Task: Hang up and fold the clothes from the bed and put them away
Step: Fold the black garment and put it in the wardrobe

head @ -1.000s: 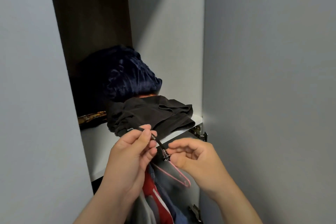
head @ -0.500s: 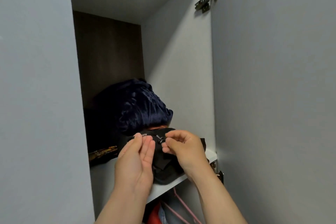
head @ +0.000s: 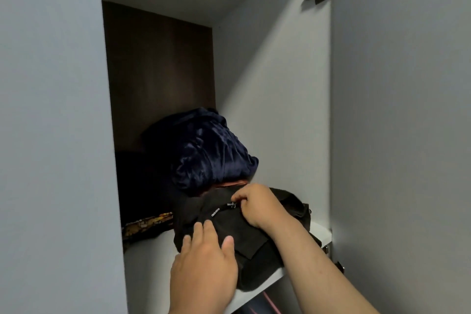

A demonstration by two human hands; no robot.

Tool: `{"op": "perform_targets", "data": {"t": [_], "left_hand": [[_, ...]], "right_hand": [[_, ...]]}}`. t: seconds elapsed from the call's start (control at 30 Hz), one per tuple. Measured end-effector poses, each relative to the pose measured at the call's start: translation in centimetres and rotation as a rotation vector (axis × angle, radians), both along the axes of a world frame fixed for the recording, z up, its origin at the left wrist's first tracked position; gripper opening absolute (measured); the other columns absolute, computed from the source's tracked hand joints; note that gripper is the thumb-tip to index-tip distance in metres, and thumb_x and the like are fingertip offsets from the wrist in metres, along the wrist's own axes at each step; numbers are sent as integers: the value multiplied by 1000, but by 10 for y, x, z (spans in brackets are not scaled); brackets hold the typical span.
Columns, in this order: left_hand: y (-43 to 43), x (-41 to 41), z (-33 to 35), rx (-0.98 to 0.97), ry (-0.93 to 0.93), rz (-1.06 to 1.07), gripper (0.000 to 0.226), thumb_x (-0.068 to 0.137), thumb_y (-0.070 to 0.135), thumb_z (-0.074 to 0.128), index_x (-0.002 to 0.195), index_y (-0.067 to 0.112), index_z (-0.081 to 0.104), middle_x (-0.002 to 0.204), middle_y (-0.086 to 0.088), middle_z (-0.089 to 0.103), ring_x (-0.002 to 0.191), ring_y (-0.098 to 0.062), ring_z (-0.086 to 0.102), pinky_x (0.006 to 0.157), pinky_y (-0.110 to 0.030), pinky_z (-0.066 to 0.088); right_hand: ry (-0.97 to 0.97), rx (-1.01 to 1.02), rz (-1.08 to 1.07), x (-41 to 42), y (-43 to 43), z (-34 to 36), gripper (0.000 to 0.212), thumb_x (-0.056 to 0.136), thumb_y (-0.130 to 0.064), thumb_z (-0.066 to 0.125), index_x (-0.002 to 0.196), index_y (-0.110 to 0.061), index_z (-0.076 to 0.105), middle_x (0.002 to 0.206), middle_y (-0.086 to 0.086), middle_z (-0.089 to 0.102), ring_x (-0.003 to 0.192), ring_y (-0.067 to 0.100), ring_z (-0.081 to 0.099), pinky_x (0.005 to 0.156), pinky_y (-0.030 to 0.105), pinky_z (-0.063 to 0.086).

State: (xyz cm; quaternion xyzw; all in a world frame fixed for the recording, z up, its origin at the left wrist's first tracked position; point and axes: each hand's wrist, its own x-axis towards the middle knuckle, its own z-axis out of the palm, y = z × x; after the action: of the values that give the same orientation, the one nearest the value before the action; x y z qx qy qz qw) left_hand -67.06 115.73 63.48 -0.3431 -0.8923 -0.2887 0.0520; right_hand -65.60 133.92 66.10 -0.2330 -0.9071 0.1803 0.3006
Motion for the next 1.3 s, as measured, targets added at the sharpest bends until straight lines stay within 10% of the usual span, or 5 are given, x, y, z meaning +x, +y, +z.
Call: {"op": "perform_targets", "data": {"t": [0.13, 0.43, 0.73, 0.93, 1.3], "left_hand": [[6, -4, -7, -48, 5, -8, 65, 101, 53, 21, 158, 27, 4, 166, 7, 0, 153, -21, 7, 118, -38, 23], [15, -6, -10, -182, -24, 70, 111, 68, 92, 30, 156, 31, -3, 166, 5, -2, 151, -26, 12, 118, -42, 23], [21, -12, -1, -292, 50, 87, 100, 85, 76, 41, 157, 23, -3, 166, -6, -4, 152, -30, 1, 122, -46, 14], [25, 14, -13, -252, 238, 103, 73, 96, 64, 26, 157, 29, 5, 166, 3, 0, 153, -24, -2, 122, -49, 11], [35, -8, -14, -336, 92, -29, 101, 83, 81, 27, 157, 21, -7, 165, -4, -17, 150, -30, -19, 121, -53, -1]], "right_hand": [[-180, 59, 50, 22, 13, -16, 47, 100, -18, 39, 135, -42, 59, 142, -12, 57, 136, 10, 44, 123, 41, 5], [-270, 2, -28, 23, 9, -26, 46, 101, -46, 30, 143, -44, 47, 157, -10, 39, 150, 17, 24, 120, 55, 0], [-359, 106, -306, 47, 17, -32, 79, 84, -76, 7, 150, -43, 35, 164, 1, 25, 153, 32, 6, 116, 58, -13], [-390, -86, -267, 63, 14, -36, 86, 82, -85, 14, 156, -40, 17, 167, 0, 13, 154, 28, 8, 120, 51, 16], [-212, -73, -203, 59, 29, -34, 78, 86, -80, 28, 150, -37, 39, 159, -7, 35, 146, 18, 31, 114, 39, 30]]}}
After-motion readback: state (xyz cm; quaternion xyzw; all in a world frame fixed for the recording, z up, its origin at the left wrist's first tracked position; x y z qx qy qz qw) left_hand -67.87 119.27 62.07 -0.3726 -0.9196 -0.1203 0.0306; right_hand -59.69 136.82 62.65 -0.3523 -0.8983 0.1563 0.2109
